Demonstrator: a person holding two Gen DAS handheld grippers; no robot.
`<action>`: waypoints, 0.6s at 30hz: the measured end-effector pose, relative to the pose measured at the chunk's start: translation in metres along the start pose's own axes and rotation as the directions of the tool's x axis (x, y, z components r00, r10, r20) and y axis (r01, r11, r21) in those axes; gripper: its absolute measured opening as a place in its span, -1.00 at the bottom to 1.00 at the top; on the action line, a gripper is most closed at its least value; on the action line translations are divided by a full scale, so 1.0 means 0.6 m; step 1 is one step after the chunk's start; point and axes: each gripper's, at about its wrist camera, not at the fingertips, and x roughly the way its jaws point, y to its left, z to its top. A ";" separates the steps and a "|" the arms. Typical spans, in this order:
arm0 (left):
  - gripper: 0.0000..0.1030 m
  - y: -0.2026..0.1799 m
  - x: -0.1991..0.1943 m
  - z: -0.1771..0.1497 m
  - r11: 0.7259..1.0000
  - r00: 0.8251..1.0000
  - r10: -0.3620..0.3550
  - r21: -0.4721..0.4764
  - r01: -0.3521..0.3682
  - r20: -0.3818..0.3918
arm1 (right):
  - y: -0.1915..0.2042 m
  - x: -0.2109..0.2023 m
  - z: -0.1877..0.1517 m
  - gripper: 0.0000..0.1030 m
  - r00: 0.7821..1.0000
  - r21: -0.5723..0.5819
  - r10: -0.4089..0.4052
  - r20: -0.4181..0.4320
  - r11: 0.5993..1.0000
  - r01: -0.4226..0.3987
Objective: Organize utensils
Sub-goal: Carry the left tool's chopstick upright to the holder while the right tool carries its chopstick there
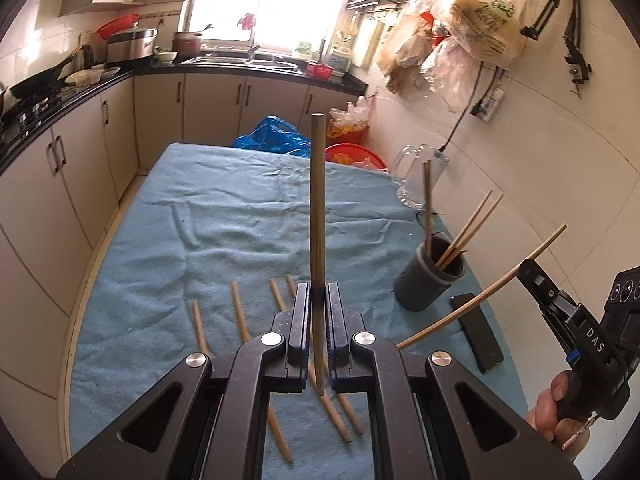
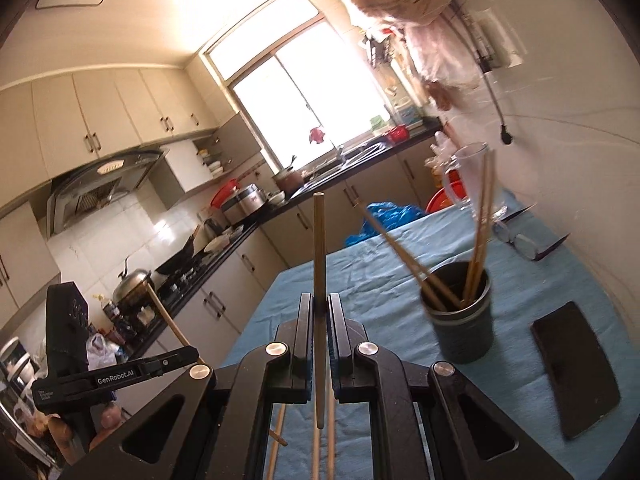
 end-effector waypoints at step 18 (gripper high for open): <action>-0.88 -0.170 0.047 0.141 0.988 0.991 -0.127 0.087 0.124 0.034 | -0.106 -0.110 0.134 -0.86 0.965 0.079 -0.131 0.225 0.990 0.116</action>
